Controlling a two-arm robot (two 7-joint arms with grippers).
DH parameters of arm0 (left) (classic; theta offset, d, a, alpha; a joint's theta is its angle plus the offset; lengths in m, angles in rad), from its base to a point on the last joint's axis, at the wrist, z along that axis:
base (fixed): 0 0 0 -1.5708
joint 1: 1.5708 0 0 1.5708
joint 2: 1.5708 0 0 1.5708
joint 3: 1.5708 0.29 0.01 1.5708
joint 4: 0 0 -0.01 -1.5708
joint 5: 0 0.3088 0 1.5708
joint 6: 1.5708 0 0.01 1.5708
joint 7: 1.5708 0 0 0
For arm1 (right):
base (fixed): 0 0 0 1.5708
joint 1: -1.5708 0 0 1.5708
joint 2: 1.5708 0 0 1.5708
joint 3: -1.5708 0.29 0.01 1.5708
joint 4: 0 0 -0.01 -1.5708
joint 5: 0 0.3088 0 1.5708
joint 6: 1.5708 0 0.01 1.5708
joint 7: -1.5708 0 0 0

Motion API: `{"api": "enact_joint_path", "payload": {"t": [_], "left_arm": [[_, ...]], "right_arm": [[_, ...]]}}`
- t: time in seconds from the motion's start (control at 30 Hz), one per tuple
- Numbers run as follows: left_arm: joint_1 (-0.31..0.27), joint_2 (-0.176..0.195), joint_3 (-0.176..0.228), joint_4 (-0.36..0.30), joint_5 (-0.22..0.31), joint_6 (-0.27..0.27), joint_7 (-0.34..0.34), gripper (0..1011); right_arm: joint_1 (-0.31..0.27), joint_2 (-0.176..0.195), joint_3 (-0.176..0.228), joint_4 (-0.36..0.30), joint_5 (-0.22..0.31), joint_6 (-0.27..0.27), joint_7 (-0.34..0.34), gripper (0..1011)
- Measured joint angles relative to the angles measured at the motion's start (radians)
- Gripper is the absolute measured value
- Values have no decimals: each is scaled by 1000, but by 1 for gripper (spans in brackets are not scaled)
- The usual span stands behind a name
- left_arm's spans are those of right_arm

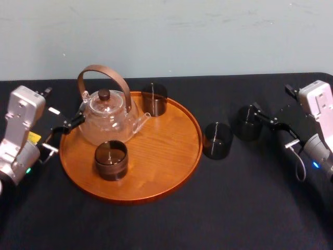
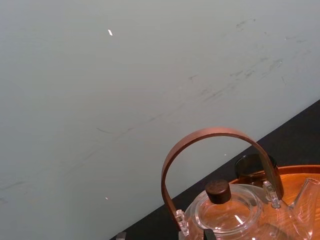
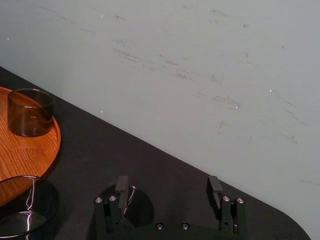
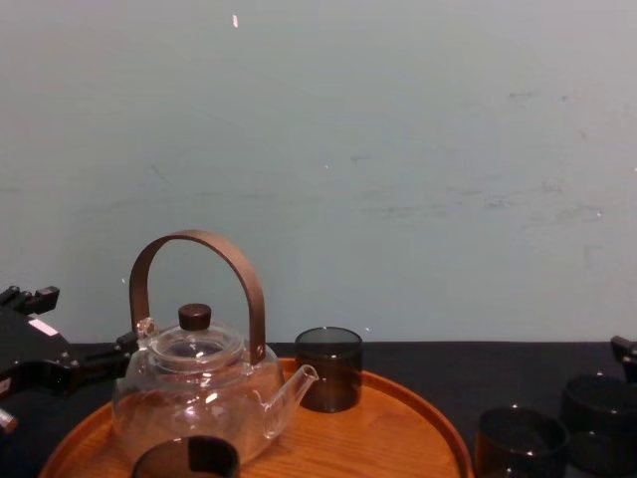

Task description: Pick up the glass from the table and place it on the tray.

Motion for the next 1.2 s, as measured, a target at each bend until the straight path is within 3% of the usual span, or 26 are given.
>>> {"api": "enact_joint_path", "payload": {"t": [1.2], "left_arm": [[0, 0, 0, 0, 0, 0, 0, 1001]], "right_arm": [[0, 0, 0, 0, 0, 0, 0, 1003]]}}
